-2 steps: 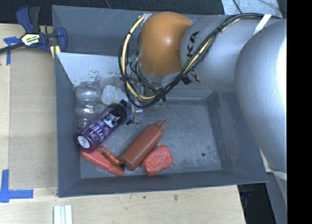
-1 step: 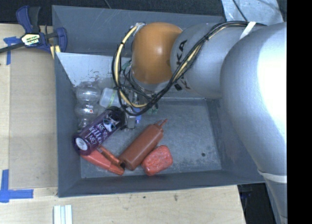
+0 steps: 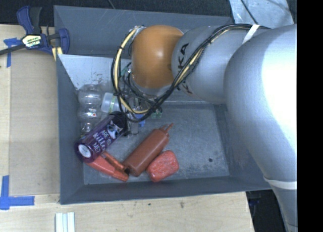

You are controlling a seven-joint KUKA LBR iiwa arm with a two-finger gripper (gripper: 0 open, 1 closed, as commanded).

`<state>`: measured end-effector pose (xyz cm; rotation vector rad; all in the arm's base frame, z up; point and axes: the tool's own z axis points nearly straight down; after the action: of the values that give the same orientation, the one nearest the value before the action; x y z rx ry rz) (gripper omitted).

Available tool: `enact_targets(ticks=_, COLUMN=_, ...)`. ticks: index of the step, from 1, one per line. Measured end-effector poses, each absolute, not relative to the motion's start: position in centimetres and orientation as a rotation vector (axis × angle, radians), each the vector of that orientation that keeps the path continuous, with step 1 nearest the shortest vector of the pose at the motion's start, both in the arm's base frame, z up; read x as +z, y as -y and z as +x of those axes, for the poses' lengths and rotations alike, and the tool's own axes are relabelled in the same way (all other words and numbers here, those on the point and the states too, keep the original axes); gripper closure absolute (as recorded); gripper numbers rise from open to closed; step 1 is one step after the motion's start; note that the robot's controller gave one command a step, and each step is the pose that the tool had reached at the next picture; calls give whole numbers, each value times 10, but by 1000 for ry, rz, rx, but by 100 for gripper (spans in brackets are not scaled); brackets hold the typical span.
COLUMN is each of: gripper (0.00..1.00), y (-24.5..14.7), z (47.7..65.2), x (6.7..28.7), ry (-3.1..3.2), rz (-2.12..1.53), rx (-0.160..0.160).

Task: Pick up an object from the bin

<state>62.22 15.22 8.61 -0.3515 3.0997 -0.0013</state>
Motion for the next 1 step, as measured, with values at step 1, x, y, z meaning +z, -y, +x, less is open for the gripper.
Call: enact_targets(ticks=1, gripper=0, y=-155, z=614, x=85, ry=-3059, rz=-489, rx=3)
